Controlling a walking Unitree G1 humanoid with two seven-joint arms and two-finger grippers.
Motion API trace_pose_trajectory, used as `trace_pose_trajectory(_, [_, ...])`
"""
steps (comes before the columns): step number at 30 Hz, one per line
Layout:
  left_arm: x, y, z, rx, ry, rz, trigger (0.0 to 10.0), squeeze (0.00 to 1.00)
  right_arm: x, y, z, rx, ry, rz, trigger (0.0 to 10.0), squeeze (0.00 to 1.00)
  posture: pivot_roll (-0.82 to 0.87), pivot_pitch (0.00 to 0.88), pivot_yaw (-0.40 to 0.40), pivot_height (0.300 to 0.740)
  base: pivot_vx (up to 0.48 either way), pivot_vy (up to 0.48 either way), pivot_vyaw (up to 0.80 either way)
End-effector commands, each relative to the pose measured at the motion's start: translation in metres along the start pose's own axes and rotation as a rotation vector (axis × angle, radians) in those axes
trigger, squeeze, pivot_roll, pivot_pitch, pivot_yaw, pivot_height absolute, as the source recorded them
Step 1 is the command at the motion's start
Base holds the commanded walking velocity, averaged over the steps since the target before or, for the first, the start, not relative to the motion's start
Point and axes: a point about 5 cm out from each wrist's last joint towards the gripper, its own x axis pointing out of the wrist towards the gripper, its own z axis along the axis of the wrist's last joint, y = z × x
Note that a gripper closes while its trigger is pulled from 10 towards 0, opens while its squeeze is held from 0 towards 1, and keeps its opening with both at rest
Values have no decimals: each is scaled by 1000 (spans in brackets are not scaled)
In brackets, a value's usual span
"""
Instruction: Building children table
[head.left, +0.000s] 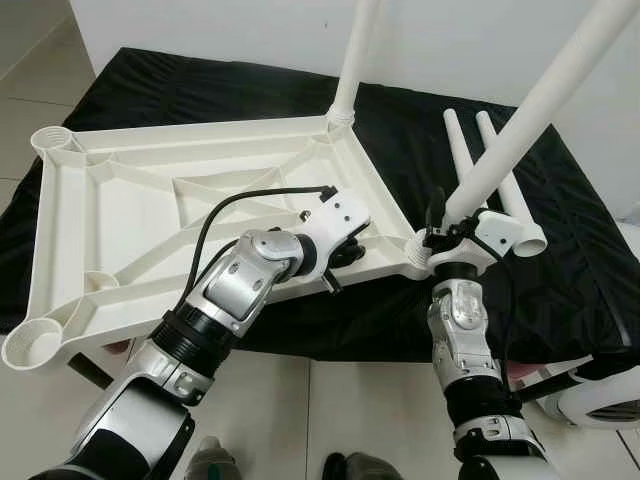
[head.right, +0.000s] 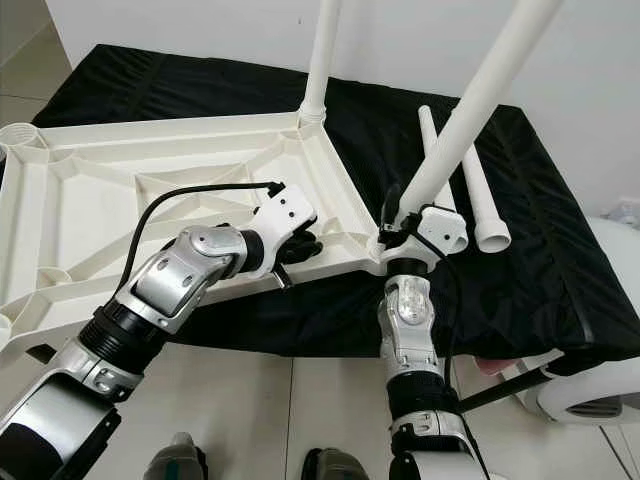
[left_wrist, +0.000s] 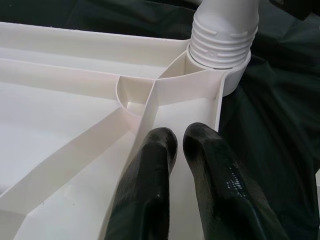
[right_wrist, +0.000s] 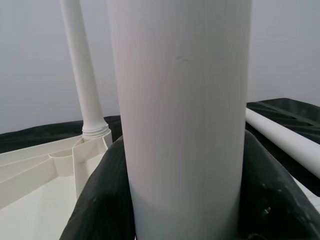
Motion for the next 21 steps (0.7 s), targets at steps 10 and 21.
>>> trace_pose_trajectory(10, [1,-4,5,22,-22,-37,10000,0,-29,-41,-51,-33,304,-163,10000,0,57,70,-73,740,0,0,0])
trace_pose_trajectory(21, [1,-4,4,22,-23,-35,10000,0,-28,-45,-55,-14,339,-193,10000,0,59,71,-77,740,0,0,0])
